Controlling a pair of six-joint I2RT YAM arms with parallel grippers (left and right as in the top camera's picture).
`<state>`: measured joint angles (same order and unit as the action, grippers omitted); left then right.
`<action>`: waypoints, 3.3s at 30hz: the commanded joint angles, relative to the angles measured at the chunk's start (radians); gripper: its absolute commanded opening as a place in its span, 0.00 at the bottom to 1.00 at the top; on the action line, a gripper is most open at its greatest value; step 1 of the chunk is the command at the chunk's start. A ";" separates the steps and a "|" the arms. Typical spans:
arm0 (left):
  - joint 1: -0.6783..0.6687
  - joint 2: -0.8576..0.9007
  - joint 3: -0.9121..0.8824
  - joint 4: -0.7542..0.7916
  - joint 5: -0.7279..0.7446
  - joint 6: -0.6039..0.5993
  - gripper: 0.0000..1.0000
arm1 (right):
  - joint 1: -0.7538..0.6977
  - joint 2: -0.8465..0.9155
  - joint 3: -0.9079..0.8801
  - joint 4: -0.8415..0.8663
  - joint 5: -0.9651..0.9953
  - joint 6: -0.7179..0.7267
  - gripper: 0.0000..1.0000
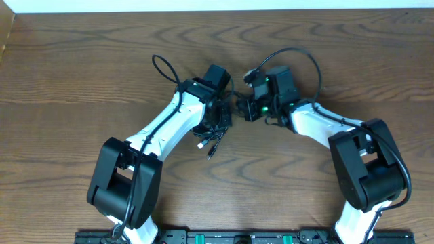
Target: Untangle cables
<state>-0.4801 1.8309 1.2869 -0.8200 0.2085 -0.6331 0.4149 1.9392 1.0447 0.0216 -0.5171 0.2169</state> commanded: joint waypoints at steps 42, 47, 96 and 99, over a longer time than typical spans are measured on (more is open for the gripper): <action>0.355 0.060 -0.095 0.023 0.252 0.166 0.08 | 0.222 -0.255 0.113 -0.471 0.152 -0.639 0.38; 0.346 0.061 -0.095 0.049 0.251 0.108 0.08 | 0.252 -0.255 0.113 -0.486 0.152 -0.849 0.41; 0.331 0.061 -0.103 0.108 0.184 0.063 0.08 | 0.285 -0.033 0.104 -0.370 0.149 -1.108 0.13; 0.331 0.061 -0.103 0.108 0.184 0.063 0.08 | 0.285 -0.033 0.104 -0.370 0.149 -1.108 0.05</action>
<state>-0.1543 1.8839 1.1885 -0.7097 0.4122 -0.5728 0.6960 1.8923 1.1450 -0.3447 -0.3634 -0.8814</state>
